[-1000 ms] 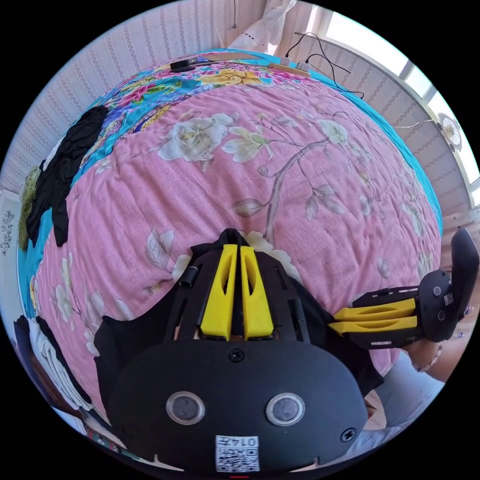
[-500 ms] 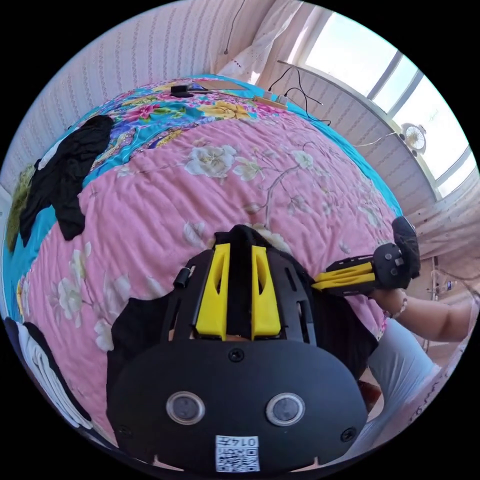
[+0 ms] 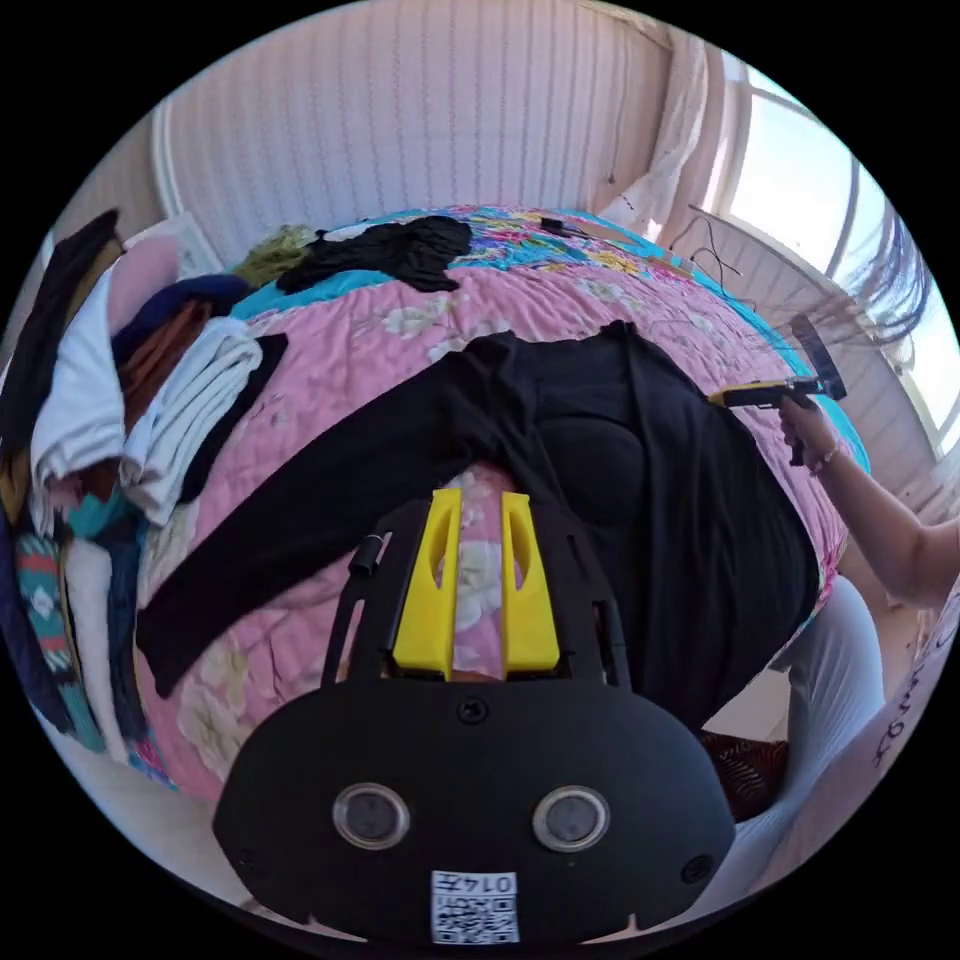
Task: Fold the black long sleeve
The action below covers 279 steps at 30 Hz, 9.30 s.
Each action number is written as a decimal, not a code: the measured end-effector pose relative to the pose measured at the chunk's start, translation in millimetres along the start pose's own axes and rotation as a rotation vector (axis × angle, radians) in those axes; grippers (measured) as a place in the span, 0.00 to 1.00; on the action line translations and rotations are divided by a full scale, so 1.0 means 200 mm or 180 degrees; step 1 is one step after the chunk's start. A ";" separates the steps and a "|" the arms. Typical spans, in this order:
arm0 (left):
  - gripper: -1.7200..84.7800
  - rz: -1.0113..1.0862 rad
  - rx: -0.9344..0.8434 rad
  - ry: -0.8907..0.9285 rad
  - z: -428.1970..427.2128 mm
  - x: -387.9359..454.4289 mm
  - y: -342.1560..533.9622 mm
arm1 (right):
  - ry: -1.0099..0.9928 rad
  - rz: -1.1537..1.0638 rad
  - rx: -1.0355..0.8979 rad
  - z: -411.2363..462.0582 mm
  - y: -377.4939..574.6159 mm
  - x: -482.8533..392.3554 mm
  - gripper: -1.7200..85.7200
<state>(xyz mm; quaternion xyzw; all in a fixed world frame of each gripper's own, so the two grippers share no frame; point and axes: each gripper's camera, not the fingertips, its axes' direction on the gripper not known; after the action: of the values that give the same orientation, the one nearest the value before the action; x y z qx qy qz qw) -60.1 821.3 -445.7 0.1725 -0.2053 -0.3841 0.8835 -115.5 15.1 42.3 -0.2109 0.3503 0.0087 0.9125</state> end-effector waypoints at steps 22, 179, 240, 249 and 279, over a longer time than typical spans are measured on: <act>0.11 -0.2711 0.1104 -0.0644 -0.65 -1.59 1.17 | -0.0550 -0.3115 -0.0774 0.64 -0.74 -2.54 0.11; 0.06 0.1839 0.0302 0.1166 -0.30 1.88 1.14 | 0.0145 -0.0562 -0.0120 -0.25 0.85 -0.39 0.02; 0.02 -0.0150 -0.0148 0.0709 -0.65 0.59 1.30 | -0.1502 -0.0569 0.0075 0.29 0.19 -0.36 0.10; 0.04 -0.0248 0.0122 0.0688 -0.70 0.42 1.26 | -0.1417 -0.1097 -0.0037 0.19 -0.06 -0.51 0.10; 0.01 0.0029 -0.0592 -0.0472 -0.63 0.32 1.15 | -0.0677 -0.2162 -0.0779 0.36 -0.75 -1.27 0.14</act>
<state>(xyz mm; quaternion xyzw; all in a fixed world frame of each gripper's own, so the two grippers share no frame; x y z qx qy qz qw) 182.3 940.3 -431.9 0.0601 -0.2344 -0.4091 0.8798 -236.9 -59.7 311.2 -0.4205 0.1600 -0.2309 0.8627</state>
